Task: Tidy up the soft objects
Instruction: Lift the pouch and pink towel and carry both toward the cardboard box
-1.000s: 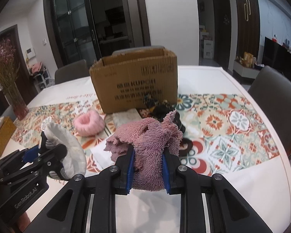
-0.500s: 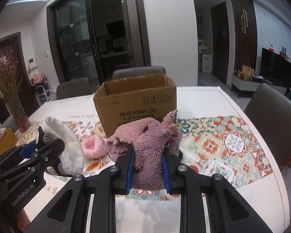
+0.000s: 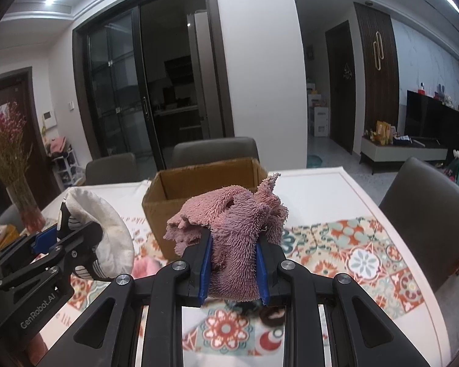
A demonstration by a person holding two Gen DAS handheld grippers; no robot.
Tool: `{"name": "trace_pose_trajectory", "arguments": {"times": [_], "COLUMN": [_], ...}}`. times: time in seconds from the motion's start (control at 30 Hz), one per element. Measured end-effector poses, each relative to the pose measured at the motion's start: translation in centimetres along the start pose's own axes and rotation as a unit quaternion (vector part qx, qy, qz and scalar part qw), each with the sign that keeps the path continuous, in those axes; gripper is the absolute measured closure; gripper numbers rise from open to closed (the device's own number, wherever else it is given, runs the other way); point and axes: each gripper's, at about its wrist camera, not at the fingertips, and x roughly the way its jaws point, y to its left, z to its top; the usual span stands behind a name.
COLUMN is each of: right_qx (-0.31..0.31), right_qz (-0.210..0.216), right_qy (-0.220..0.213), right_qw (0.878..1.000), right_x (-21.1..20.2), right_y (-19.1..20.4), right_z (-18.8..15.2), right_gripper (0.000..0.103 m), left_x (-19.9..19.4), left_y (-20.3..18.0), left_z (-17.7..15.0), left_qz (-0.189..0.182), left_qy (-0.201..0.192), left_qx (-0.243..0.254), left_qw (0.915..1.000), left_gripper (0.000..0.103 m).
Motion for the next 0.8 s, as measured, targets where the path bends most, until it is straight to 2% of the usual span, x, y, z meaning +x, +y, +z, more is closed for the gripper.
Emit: {"name": "trace_pose_trajectory", "arguments": {"times": [0.37, 0.8], "right_qx": [-0.001, -0.023], "right_qz": [0.001, 0.004], "right_qy": [-0.027, -0.051], "right_qw": [1.0, 0.998], "right_x": [1.7, 5.3], "right_y": [-0.2, 0.3], "right_z": [3.0, 7.4], "right_gripper": [0.077, 0.077], "left_x": [2.4, 7.0], "left_y": [-0.2, 0.7], "left_z": [3.7, 7.9], "left_qz": [-0.004, -0.007], "left_qy": [-0.029, -0.025], "left_qx": [0.013, 0.007], "left_qw": [0.9995, 0.9996], "left_gripper": [0.065, 0.065]}}
